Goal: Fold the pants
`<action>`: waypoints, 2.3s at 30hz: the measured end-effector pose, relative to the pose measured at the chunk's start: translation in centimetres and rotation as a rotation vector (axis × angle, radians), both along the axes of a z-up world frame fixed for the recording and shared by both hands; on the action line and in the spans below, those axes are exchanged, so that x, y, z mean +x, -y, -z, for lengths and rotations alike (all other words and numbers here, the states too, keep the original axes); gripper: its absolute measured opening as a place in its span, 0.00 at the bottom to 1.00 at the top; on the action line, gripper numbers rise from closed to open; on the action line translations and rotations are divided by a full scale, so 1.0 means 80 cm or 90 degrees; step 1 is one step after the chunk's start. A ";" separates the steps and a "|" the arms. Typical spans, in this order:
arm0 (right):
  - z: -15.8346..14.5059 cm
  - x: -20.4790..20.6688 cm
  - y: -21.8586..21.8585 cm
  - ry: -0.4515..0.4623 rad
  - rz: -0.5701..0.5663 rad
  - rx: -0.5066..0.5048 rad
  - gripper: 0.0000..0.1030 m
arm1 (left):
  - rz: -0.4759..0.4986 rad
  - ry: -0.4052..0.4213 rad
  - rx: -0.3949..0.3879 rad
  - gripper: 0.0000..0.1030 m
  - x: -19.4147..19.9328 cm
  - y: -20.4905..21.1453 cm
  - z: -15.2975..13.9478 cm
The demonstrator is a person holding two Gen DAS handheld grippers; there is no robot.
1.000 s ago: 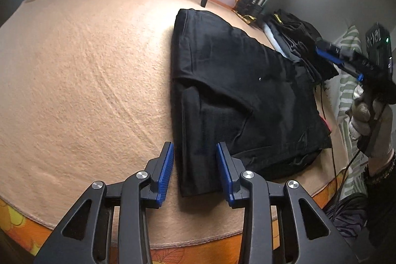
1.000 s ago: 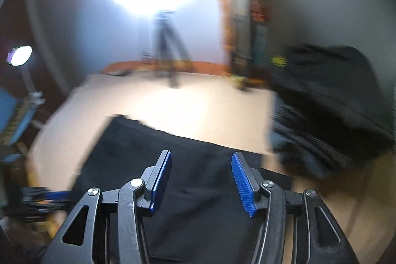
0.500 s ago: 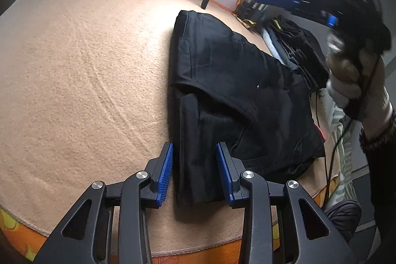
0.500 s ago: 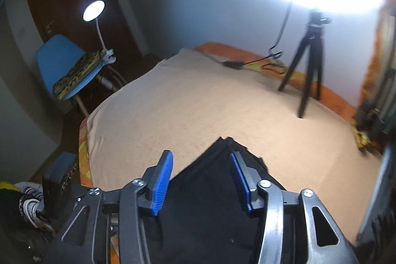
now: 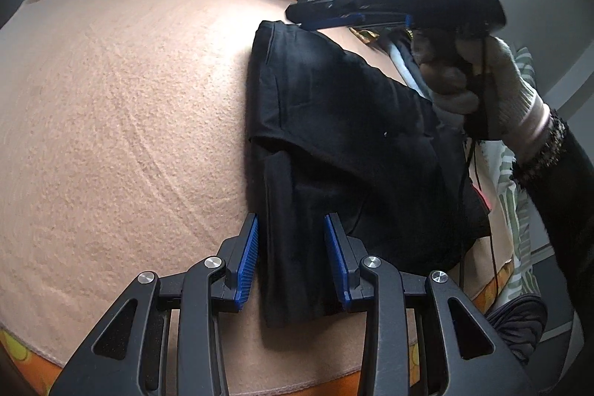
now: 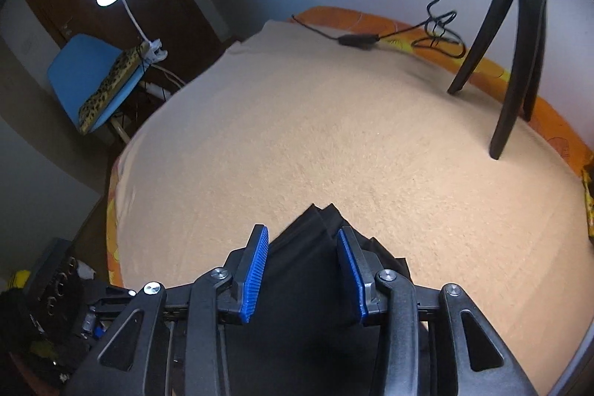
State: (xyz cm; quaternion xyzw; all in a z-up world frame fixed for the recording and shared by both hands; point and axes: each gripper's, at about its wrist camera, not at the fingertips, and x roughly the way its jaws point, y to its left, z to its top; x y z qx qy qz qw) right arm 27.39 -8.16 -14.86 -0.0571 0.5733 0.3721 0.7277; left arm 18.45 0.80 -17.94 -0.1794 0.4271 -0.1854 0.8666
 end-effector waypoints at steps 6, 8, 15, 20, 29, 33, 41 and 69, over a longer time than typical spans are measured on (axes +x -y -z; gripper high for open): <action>0.022 0.004 -0.004 -0.020 -0.011 -0.006 0.40 | 0.001 0.008 0.016 0.29 0.000 0.003 -0.001; 0.027 0.005 -0.005 -0.025 -0.009 -0.003 0.39 | 0.000 0.009 0.016 0.27 0.001 0.001 0.000; 0.017 -0.010 -0.014 0.009 -0.029 -0.013 0.02 | -0.011 0.011 0.021 0.18 0.004 0.003 0.000; 0.004 -0.023 -0.024 0.082 -0.013 -0.070 0.00 | -0.018 0.020 0.006 0.05 -0.006 -0.006 -0.002; 0.018 -0.012 -0.015 0.051 0.040 -0.071 0.03 | -0.022 0.001 -0.028 0.06 -0.011 -0.020 0.003; -0.002 -0.006 0.005 0.067 0.098 -0.052 0.26 | -0.025 0.003 -0.026 0.06 -0.011 -0.026 0.003; -0.019 -0.030 -0.004 0.000 0.141 -0.066 0.40 | -0.032 0.010 -0.032 0.06 -0.016 -0.012 -0.002; 0.040 -0.053 -0.106 -0.052 0.141 -0.322 0.43 | -0.019 0.053 -0.030 0.06 -0.023 0.008 -0.021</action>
